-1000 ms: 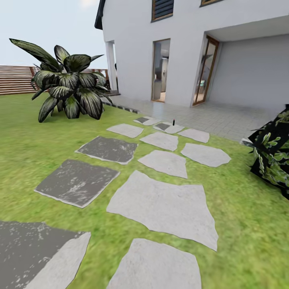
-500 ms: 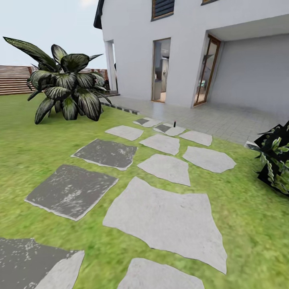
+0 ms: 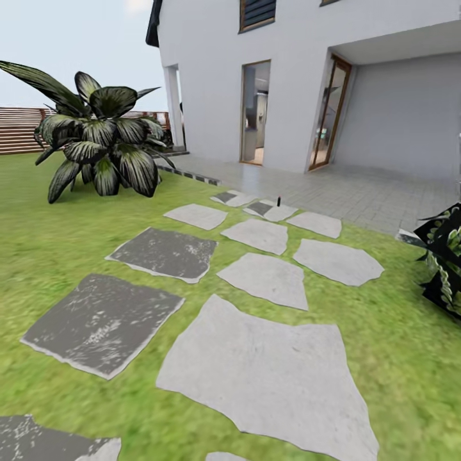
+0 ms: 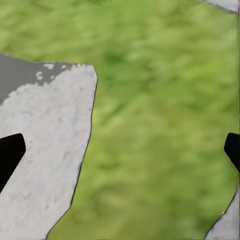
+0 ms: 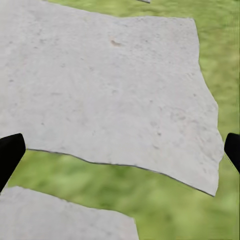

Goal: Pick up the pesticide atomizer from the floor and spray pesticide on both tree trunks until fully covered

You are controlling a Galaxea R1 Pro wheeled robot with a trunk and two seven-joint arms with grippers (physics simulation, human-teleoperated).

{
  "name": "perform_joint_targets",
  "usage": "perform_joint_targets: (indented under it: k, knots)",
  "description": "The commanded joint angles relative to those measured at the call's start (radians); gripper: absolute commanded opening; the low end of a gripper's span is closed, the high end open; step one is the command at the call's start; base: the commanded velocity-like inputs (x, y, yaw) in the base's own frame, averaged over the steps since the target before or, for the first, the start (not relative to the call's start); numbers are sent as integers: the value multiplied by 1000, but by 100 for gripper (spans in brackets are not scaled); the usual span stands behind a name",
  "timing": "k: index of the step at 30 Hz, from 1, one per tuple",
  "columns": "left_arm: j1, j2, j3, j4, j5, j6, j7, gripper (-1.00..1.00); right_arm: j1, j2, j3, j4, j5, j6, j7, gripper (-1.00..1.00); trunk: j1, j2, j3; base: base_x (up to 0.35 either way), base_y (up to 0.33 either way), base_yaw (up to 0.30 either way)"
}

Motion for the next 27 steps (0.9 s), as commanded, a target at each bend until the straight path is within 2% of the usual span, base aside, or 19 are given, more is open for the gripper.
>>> perform_joint_targets:
  k: [1,10,27]
  knots:
    - [0,0,0,1,5,-3,0,100,-1,0,1,1,-3,-3,0,100,0,0,-1,339,0,-123]
    - [0,0,0,0,5,-3,0,100,0,0,1,1,-3,-3,0,100,0,0,-1,339,0,-208]
    - [0,0,0,1,5,-3,0,100,0,0,1,1,-3,-3,0,100,0,0,-1,339,0,-11]
